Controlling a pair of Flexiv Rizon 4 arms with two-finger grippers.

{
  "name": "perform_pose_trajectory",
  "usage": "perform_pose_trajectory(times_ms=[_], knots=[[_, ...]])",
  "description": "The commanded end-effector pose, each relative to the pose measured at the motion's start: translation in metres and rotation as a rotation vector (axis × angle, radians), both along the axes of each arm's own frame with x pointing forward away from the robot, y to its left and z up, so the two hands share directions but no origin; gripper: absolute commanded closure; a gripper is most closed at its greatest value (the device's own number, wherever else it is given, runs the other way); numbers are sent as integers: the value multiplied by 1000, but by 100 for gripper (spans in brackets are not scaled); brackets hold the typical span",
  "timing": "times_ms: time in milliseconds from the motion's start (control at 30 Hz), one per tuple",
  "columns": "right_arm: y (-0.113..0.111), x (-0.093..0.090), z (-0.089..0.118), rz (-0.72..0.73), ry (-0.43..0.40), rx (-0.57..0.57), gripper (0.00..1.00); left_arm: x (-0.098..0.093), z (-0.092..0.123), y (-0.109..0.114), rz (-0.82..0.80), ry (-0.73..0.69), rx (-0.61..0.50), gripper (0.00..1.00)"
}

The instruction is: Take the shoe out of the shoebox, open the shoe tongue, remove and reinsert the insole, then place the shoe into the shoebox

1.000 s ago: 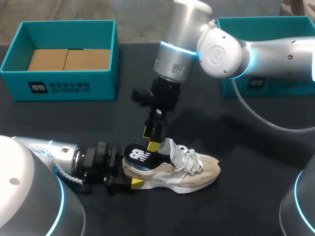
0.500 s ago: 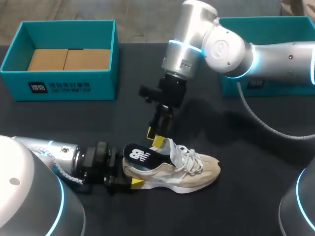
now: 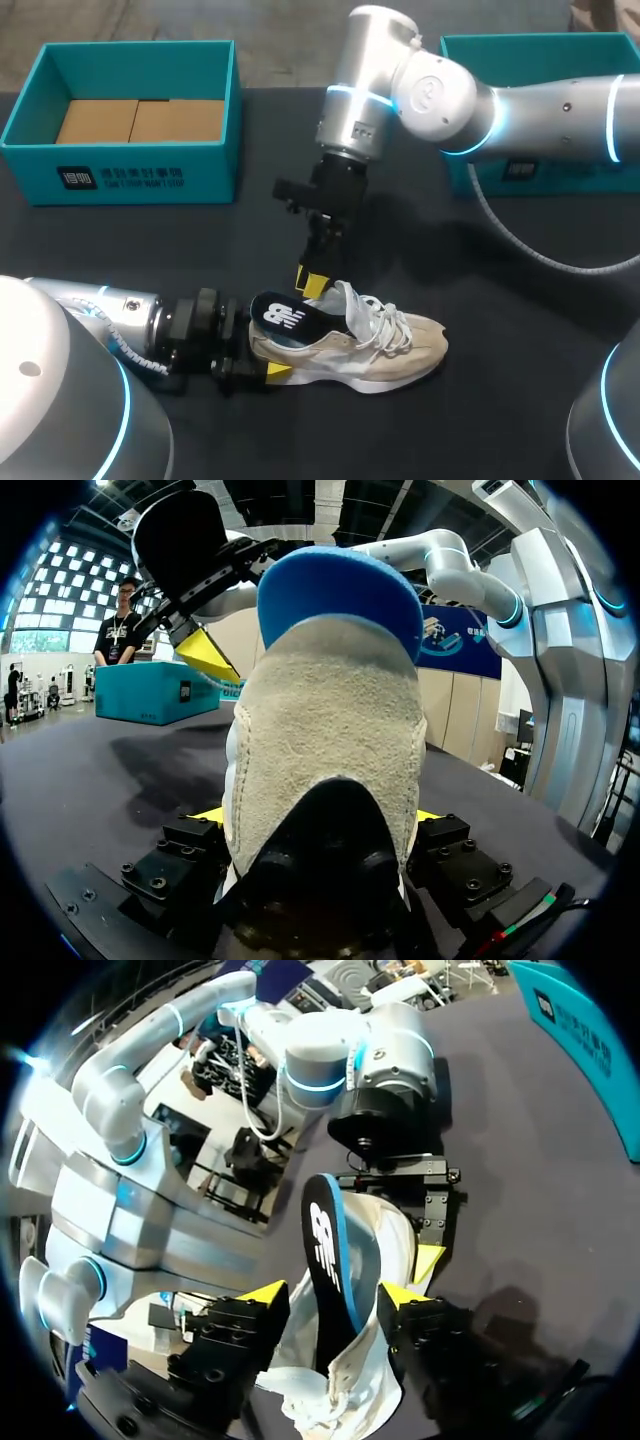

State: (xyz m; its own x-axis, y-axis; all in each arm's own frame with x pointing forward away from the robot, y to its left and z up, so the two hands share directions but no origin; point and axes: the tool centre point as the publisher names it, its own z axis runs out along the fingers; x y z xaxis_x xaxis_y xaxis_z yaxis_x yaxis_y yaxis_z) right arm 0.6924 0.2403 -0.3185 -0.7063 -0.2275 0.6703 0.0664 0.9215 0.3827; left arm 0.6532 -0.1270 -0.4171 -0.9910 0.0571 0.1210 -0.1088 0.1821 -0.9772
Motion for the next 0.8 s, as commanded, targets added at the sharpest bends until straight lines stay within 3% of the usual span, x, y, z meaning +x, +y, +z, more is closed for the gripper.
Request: perform_pose_trajectory(times_ms=[33,800], knots=[[5,6,-8,13,30,3,50,1,-3,1,-1,1,0,100],[7,-20,-11,10,99,69,58,1,-3,1,-1,1,0,100]])
